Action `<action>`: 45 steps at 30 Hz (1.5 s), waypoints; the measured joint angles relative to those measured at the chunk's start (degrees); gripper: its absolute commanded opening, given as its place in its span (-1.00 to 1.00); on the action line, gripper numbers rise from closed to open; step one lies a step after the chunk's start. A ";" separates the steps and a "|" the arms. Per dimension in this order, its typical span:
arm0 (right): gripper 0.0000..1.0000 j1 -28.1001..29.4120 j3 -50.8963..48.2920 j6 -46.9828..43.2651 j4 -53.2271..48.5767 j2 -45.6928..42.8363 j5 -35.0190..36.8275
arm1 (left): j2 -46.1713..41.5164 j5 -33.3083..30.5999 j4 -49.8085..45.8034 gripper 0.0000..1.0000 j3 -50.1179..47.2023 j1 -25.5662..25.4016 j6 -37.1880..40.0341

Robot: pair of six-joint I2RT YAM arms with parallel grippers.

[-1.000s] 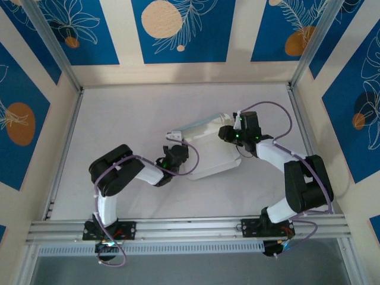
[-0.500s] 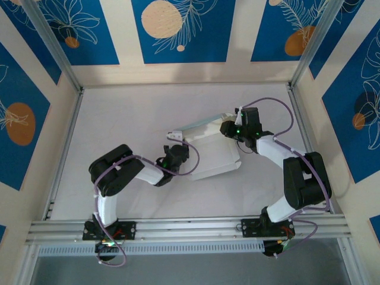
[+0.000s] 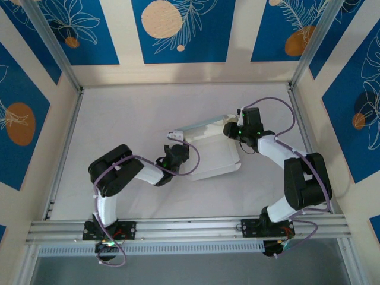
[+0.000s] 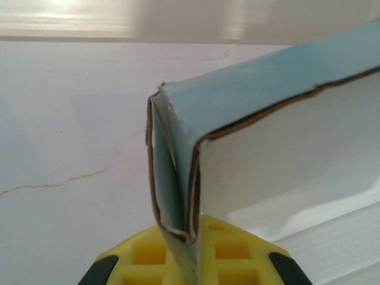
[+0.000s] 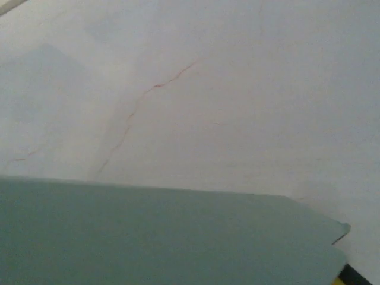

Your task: Fold the paper box

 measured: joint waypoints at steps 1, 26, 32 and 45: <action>-0.32 0.00 0.00 -0.09 -0.02 0.39 0.28 | -0.02 0.00 -0.09 -1.00 0.00 0.00 0.00; -0.36 0.35 0.74 -1.25 0.48 4.79 1.49 | 3.85 -0.22 -0.15 -1.00 4.50 0.11 -3.10; -0.32 -0.02 1.07 -2.56 0.17 4.35 1.44 | 3.93 -0.20 -0.13 -1.00 4.50 0.11 -3.26; -0.32 -0.68 1.05 -2.25 -0.26 3.82 -0.68 | -3.19 0.63 -7.72 -1.00 1.09 -0.63 1.18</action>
